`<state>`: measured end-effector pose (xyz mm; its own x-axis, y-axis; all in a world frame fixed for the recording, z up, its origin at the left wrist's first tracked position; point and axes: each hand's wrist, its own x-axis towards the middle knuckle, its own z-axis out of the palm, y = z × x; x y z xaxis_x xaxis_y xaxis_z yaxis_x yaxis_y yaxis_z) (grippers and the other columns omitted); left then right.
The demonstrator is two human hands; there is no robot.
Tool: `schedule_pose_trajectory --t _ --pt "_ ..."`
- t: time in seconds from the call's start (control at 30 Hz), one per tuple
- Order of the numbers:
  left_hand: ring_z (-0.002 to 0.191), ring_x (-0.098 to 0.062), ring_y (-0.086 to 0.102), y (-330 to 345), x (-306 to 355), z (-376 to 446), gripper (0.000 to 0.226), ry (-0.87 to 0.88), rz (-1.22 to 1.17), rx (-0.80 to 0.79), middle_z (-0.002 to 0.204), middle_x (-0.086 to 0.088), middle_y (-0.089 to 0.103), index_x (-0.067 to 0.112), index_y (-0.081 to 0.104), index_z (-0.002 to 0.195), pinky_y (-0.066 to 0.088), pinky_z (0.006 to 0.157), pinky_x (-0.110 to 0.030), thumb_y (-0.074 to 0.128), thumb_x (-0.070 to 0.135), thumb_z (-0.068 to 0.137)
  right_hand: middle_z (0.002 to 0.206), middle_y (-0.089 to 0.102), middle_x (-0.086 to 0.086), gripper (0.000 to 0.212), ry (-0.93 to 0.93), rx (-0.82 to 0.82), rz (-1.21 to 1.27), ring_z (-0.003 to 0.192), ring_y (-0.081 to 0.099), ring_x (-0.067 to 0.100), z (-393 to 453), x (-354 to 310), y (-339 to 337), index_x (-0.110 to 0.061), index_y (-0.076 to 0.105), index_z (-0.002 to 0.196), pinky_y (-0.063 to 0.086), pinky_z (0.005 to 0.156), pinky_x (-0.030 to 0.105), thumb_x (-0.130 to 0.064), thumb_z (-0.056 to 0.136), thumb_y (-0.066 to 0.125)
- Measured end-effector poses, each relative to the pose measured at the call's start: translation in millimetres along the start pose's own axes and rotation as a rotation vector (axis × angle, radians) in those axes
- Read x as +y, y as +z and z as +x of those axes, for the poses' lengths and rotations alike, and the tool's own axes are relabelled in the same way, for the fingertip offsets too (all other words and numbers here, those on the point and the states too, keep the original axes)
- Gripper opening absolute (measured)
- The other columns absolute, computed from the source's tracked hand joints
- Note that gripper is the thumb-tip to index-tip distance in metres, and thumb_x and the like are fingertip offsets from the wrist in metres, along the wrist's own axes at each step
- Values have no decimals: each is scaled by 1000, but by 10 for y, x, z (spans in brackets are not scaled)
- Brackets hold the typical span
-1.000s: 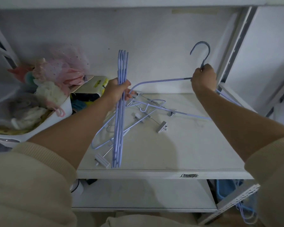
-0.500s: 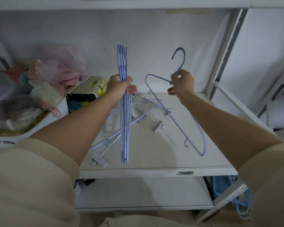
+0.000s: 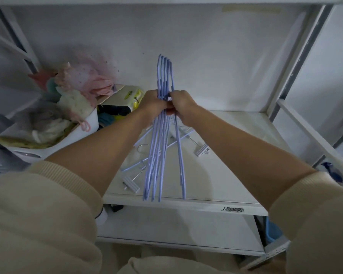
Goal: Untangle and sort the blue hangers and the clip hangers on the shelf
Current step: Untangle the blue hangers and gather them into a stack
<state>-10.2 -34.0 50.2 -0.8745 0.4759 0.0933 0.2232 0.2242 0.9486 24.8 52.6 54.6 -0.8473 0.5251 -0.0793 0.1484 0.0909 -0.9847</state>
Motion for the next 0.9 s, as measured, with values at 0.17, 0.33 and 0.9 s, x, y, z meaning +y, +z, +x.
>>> schedule_pose_trajectory --t 0.17,0.33,0.9 --pt "61 -19 63 -353 -82 -4 10 -18 68 116 65 -6 64 11 65 75 56 69 -35 72 6 79 76 57 26 34 -15 -42 11 51 53 30 8 -53 350 16 56 109 46 53 35 -9 95 39" --pt "76 -32 68 -690 -201 -65 16 -7 72 211 83 -18 69 8 68 90 58 76 -46 70 18 77 79 54 24 32 -21 -173 126 69 52 30 -2 -95 623 24 57 106 45 73 40 -4 93 48" --pt "55 -22 61 -1298 -444 -99 15 -37 14 231 68 -12 63 11 62 77 59 59 -35 58 2 89 129 58 24 37 95 -137 -489 121 55 38 763 1047 887 2 58 124 47 103 43 -15 95 43"
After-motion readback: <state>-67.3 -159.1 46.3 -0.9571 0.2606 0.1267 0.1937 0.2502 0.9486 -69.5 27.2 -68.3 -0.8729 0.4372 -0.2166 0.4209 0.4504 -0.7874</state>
